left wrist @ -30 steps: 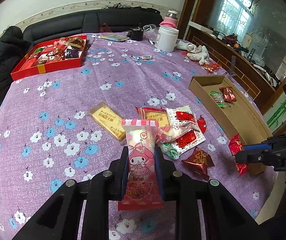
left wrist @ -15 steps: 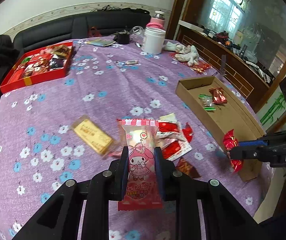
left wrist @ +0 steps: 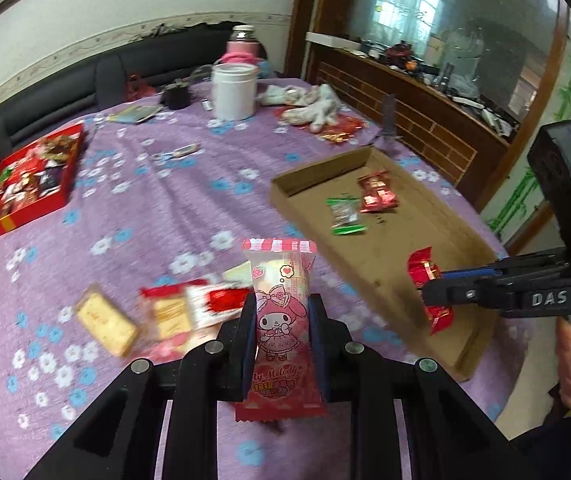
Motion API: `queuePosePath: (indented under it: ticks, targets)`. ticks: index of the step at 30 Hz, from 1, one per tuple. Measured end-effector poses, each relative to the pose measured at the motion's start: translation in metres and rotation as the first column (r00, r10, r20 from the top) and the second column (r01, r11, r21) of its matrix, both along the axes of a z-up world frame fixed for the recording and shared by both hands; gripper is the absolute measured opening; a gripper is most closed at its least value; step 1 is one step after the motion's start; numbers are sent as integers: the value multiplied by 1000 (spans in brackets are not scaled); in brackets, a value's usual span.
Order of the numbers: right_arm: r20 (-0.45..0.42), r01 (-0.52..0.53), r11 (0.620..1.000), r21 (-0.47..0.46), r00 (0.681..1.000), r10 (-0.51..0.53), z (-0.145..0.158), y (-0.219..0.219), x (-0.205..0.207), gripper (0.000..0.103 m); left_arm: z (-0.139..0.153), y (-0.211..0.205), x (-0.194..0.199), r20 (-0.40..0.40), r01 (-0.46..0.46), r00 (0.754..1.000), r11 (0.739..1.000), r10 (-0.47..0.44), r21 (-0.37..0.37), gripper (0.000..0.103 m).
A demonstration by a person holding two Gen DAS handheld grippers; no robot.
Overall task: Organize snacks
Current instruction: 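Carry the pink bag and red candy bar over the cardboard box, then open the left gripper over the box while right releases the red bar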
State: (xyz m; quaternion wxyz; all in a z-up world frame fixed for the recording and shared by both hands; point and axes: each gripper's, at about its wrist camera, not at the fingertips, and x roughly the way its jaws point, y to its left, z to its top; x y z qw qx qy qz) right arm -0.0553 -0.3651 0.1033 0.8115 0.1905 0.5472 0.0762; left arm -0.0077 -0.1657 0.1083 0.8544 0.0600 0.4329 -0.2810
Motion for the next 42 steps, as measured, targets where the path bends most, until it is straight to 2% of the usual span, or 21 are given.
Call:
queuePosePath:
  ticks: [11,15,22,31,42]
  targets:
    - [14,85,996,-19,996,-84,-1,-56,-15,19,4,-74,-5,-43,94,994,994,-97,-57,24]
    - [-3,104,994,-20,995,-104,-10,-73,-18,19,-8,-107,-6,-79,139,987,989,-144,-58,24]
    - [-55,111,992,-53,992,-114,-31,-95,-20,19,-41,-147,-3,-158,168,973,986,-169,-24,23]
    - [-97,109,992,-58,989,-114,-48,-110,-21,19,-71,-170,-1,-210,159,966,987,-150,25,23]
    - [-115,94,993,-71,988,-102,-54,-115,-15,20,-81,-179,-3,-213,165,966,985,-150,55,24]
